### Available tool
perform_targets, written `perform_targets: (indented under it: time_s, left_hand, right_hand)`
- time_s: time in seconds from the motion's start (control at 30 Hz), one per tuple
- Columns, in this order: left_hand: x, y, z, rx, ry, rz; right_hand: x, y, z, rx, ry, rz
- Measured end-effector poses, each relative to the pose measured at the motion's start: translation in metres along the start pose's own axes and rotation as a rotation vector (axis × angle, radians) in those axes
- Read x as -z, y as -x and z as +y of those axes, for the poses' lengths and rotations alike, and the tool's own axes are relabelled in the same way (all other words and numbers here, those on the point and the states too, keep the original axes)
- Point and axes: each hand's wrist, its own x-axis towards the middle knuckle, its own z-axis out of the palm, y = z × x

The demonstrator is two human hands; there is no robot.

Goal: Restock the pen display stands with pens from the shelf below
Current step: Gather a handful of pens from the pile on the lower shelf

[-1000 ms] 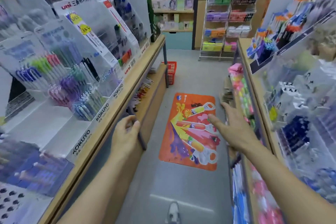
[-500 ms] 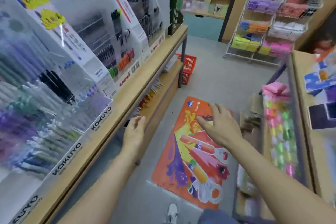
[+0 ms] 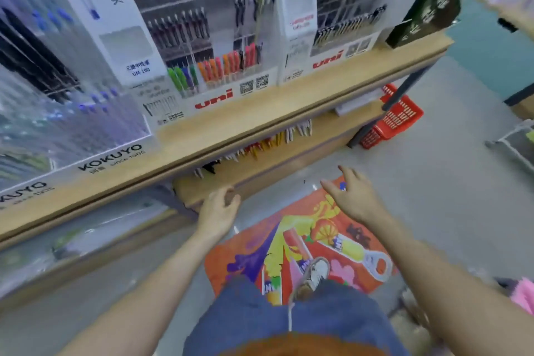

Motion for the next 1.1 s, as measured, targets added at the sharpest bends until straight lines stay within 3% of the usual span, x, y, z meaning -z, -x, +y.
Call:
perform_targets:
  time_s: [0.17, 0.43, 0.67, 0.8, 0.97, 1.1]
  left_hand:
    - [-0.055, -0.017, 0.015, 0.109, -0.03, 0.0]
    - [-0.173, -0.169, -0.006, 0.044, -0.124, 0.075]
    - [-0.25, -0.323, -0.045, -0.196, -0.371, 0.416]
    - [-0.258, -0.384, -0.052, -0.214, -0.465, 0.569]
    - [-0.253, -0.424, -0.042, -0.14, -0.53, 0.501]
    - [-0.251, -0.424, -0.039, -0.19, -0.516, 0.427]
  right_hand:
    - [-0.003, -0.067, 0.023, 0.002, -0.034, -0.165]
    - [-0.084, -0.231, 0.067, 0.119, -0.234, -0.106]
    - [-0.173, -0.402, 0.093, 0.143, -0.393, -0.009]
    - [-0.205, -0.472, 0.092, 0.215, -0.267, 0.114]
    - [-0.224, -0.505, 0.066, 0.366, -0.03, 0.23]
    - [-0.237, -0.497, 0.031, 0.404, -0.072, 0.146]
